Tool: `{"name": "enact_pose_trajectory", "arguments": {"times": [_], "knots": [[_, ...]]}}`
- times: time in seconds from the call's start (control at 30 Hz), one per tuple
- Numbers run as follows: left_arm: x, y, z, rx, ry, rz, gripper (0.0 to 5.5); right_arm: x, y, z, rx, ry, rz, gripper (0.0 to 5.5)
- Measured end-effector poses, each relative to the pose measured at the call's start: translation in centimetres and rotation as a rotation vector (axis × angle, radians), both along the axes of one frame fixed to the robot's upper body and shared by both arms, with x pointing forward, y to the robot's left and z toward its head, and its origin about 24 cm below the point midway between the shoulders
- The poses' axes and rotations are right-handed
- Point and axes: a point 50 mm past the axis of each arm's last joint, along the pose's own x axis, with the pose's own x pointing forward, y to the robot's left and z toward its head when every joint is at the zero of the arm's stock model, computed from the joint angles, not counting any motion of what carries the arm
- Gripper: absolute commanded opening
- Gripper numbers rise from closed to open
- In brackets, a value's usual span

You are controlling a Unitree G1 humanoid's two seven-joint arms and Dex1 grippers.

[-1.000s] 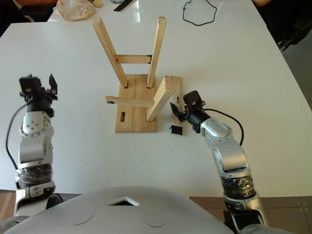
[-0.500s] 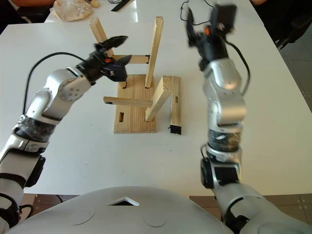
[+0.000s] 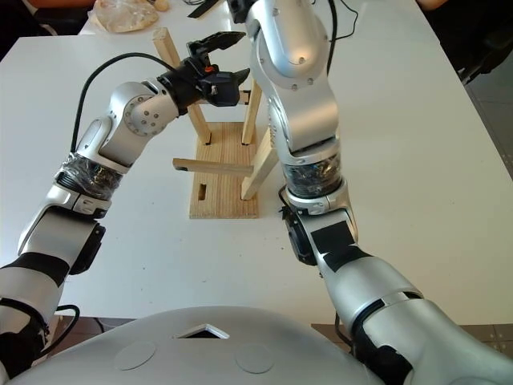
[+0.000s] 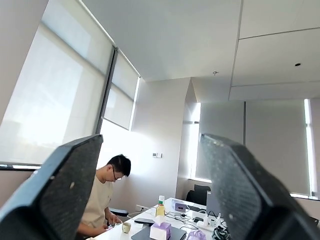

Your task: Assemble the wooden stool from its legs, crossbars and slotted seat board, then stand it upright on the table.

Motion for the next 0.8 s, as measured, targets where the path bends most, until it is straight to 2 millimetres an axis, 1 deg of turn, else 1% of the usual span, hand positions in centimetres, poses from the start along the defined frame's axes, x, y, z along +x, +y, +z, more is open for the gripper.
{"name": "enact_pose_trajectory", "arguments": {"times": [0.07, 0.1, 0.13, 0.2, 0.27, 0.33, 0.43, 0.57, 0.7, 0.8], "knots": [[0.1, -0.7, -0.3, 0.037, 0.004, -0.020, 3.05, -0.9, 2.2, 0.8, 0.002, -0.059, 0.078, 3.56], [0.1, -1.2, -0.3, 0.048, 0.004, -0.036, 3.05, -1.4, 3.0, 1.1, -0.022, -0.101, 0.096, 3.56], [0.1, -1.5, -0.3, 0.054, 0.001, -0.050, 3.05, -1.5, 3.4, 1.2, -0.030, -0.118, 0.104, 3.56], [0.2, -1.8, -0.4, 0.118, -0.015, -0.066, 3.05, -1.2, 4.2, 0.8, -0.071, -0.140, 0.081, 3.56], [0.4, -1.9, -0.7, 0.186, -0.025, -0.075, 3.05, -0.8, 5.1, 0.0, -0.124, -0.148, 0.069, 3.56], [0.4, -2.0, -1.1, 0.226, -0.024, -0.087, 3.05, -1.1, 6.3, -0.2, -0.170, -0.188, 0.077, 3.56], [0.3, -2.5, -1.4, 0.262, -0.025, -0.111, 3.05, -2.2, 8.1, -0.2, -0.239, -0.290, 0.094, 3.56], [0.4, -3.1, -1.4, 0.310, -0.043, -0.132, 3.05, -2.8, 9.9, -0.7, -0.332, -0.360, 0.096, 3.56], [0.4, -3.3, -1.4, 0.333, -0.056, -0.137, 3.05, -3.0, 10.8, -1.1, -0.391, -0.395, 0.091, 3.56], [0.4, -3.3, -1.4, 0.333, -0.060, -0.137, 3.05, -3.0, 10.8, -1.1, -0.385, -0.402, 0.077, 3.56]]}}
